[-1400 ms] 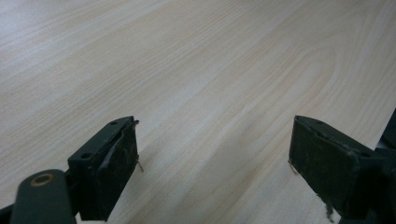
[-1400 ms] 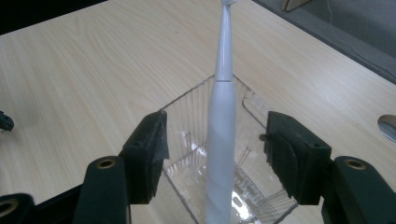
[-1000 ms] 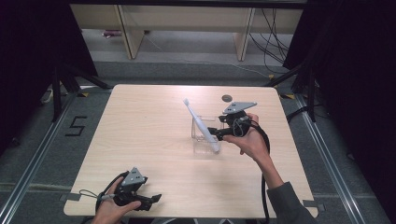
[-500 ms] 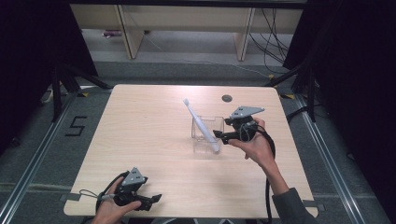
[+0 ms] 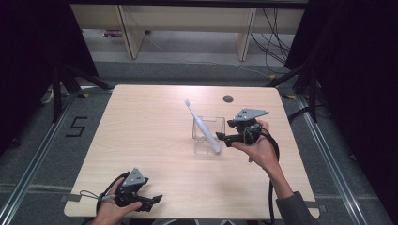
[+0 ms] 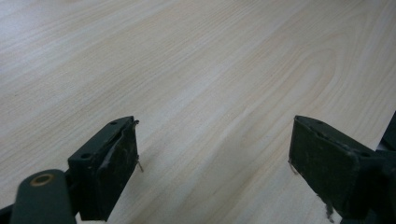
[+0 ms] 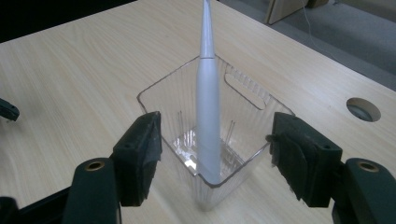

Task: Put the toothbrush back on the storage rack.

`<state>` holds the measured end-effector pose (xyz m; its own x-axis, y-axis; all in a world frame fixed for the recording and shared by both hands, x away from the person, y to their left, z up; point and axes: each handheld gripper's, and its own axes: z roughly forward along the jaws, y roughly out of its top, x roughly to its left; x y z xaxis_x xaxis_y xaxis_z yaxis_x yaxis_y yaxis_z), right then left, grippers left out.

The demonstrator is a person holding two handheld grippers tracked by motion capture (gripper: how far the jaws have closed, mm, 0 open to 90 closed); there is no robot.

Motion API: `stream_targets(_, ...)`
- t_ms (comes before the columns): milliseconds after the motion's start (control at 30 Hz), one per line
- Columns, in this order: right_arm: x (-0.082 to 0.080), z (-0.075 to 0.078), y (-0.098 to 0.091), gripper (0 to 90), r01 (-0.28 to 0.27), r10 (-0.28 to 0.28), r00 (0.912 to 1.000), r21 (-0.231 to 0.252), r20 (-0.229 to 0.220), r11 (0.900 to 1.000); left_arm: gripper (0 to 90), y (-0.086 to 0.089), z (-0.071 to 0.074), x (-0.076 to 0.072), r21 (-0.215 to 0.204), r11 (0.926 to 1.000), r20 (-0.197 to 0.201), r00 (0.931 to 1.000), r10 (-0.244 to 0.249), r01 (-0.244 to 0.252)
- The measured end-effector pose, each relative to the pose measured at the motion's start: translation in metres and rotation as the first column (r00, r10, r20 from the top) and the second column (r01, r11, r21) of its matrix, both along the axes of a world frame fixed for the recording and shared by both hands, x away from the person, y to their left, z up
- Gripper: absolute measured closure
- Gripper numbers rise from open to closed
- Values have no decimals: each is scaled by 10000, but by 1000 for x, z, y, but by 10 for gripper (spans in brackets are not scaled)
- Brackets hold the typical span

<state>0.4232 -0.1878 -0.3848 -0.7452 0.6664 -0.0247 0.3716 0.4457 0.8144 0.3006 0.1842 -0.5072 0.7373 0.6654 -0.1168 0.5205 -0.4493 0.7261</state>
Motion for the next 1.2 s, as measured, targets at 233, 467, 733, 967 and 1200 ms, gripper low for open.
stream_targets(233,-5,-1,-4,339,117,-117,9999,-33,13,9999,149,0,0,0,6,10000,-1,10000,-2,2)
stream_targets(467,-9,-2,-8,332,108,-108,9999,-87,48,9999,149,0,0,0,2,10000,2,10000,-2,2)
stream_targets(733,-14,-6,-14,331,226,-226,9997,-89,42,9997,149,0,0,0,4,10000,5,10000,-6,6)
stream_targets(967,-17,-8,-17,325,278,-277,9996,-115,40,9995,149,0,0,0,-2,10000,6,10000,-11,11)
stream_targets(1200,-22,-10,-18,321,361,-362,9991,-31,-210,9993,149,0,0,0,0,10000,9,10000,-17,17)
